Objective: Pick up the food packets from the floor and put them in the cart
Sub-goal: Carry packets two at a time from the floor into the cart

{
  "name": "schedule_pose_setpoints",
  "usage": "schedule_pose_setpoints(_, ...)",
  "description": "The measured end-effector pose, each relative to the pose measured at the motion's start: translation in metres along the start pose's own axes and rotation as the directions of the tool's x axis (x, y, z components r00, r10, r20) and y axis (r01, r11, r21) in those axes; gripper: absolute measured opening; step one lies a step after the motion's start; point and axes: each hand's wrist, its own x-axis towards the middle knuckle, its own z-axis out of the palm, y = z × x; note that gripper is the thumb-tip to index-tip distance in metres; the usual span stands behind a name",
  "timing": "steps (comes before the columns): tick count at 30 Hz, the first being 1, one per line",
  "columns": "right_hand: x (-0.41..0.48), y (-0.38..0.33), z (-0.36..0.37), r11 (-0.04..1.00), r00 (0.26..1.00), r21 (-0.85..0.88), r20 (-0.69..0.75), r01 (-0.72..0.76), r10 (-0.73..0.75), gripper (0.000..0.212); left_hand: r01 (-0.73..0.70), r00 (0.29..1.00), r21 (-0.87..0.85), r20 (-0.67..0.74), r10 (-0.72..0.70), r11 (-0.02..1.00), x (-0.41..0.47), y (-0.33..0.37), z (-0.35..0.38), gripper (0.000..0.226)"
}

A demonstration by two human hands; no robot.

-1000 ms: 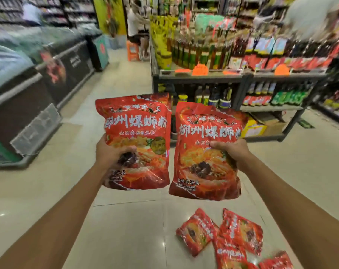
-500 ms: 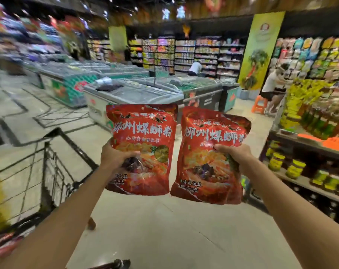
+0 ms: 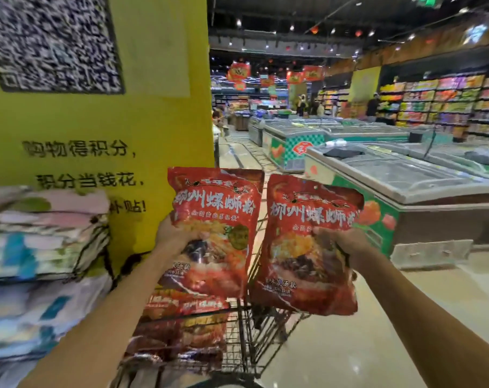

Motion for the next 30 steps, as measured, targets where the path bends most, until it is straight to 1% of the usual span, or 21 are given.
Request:
schedule_pose_setpoints(1, 0.010, 0.000, 0.024, 1.000, 1.000, -0.002, 0.011, -0.017, 0.017, 0.035, 0.016, 1.000, 0.001, -0.019, -0.016, 1.000, 0.013, -0.007, -0.016, 0.063)
schedule_pose_setpoints(2, 0.021, 0.003, 0.046, 0.999, 0.999, -0.009, 0.022, -0.034, 0.034, 0.034, 0.027, 0.999, 0.013, -0.041, -0.026, 1.000, 0.023, -0.012, -0.031, 0.061)
schedule_pose_setpoints(4, 0.044, 0.008, 0.084, 0.998, 0.997, -0.042, 0.045, -0.054, 0.056, 0.043, 0.047, 0.996, 0.019, -0.078, -0.046, 0.999, 0.047, -0.024, -0.053, 0.075)
schedule_pose_setpoints(5, 0.054, 0.011, 0.101, 0.997, 0.997, -0.052, 0.056, -0.059, 0.062, 0.043, 0.062, 0.994, 0.022, -0.088, -0.060, 0.998, 0.059, -0.031, -0.061, 0.081)
schedule_pose_setpoints(8, 0.087, 0.022, 0.143, 0.994, 0.992, -0.070, 0.093, -0.084, 0.090, 0.038, 0.101, 0.990, 0.036, -0.102, -0.097, 0.994, 0.092, -0.056, -0.084, 0.086)
schedule_pose_setpoints(10, 0.112, 0.032, 0.165, 0.990, 0.988, -0.090, 0.104, -0.109, 0.118, 0.041, 0.156, 0.983, 0.080, -0.108, -0.148, 0.984, 0.119, -0.074, -0.094, 0.102)
schedule_pose_setpoints(11, 0.127, 0.039, 0.176, 0.987, 0.986, -0.096, 0.098, -0.128, 0.138, 0.045, 0.185, 0.978, 0.100, -0.114, -0.173, 0.978, 0.132, -0.084, -0.098, 0.102)
schedule_pose_setpoints(16, 0.199, 0.086, 0.229, 0.961, 0.962, -0.151, 0.115, -0.230, 0.248, 0.075, 0.299, 0.947, 0.141, -0.165, -0.275, 0.944, 0.193, -0.141, -0.107, 0.064)
schedule_pose_setpoints(17, 0.211, 0.096, 0.240, 0.952, 0.953, -0.167, 0.118, -0.257, 0.278, 0.079, 0.325, 0.940, 0.150, -0.158, -0.301, 0.934, 0.204, -0.151, -0.108, 0.062)
schedule_pose_setpoints(18, 0.221, 0.105, 0.250, 0.943, 0.945, -0.177, 0.119, -0.281, 0.304, 0.077, 0.360, 0.928, 0.157, -0.159, -0.336, 0.920, 0.215, -0.161, -0.109, 0.066)
schedule_pose_setpoints(20, 0.242, 0.124, 0.269, 0.930, 0.935, -0.203, 0.116, -0.307, 0.335, 0.054, 0.418, 0.904, 0.169, -0.176, -0.390, 0.892, 0.240, -0.187, -0.110, 0.086)
schedule_pose_setpoints(21, 0.251, 0.133, 0.279, 0.920, 0.926, -0.221, 0.123, -0.324, 0.356, 0.048, 0.441, 0.893, 0.178, -0.183, -0.410, 0.880, 0.249, -0.199, -0.110, 0.091)
schedule_pose_setpoints(24, 0.271, 0.168, 0.305, 0.883, 0.890, -0.245, 0.124, -0.401, 0.439, 0.046, 0.520, 0.846, 0.184, -0.242, -0.475, 0.834, 0.273, -0.242, -0.111, 0.079)
schedule_pose_setpoints(25, 0.276, 0.181, 0.313, 0.862, 0.873, -0.265, 0.117, -0.432, 0.474, 0.046, 0.543, 0.833, 0.175, -0.237, -0.501, 0.821, 0.278, -0.256, -0.112, 0.080)
schedule_pose_setpoints(26, 0.282, 0.194, 0.321, 0.843, 0.854, -0.277, 0.116, -0.462, 0.507, 0.045, 0.571, 0.816, 0.174, -0.225, -0.532, 0.802, 0.285, -0.273, -0.113, 0.085)
schedule_pose_setpoints(28, 0.294, 0.224, 0.336, 0.818, 0.828, -0.277, 0.114, -0.504, 0.549, 0.044, 0.641, 0.765, 0.169, -0.219, -0.606, 0.749, 0.299, -0.307, -0.115, 0.103)
schedule_pose_setpoints(29, 0.298, 0.239, 0.343, 0.804, 0.817, -0.283, 0.103, -0.523, 0.568, 0.047, 0.677, 0.734, 0.172, -0.223, -0.641, 0.716, 0.306, -0.325, -0.117, 0.111)
schedule_pose_setpoints(30, 0.301, 0.253, 0.350, 0.790, 0.804, -0.292, 0.099, -0.540, 0.586, 0.051, 0.694, 0.720, 0.199, -0.220, -0.658, 0.692, 0.311, -0.341, -0.118, 0.109)
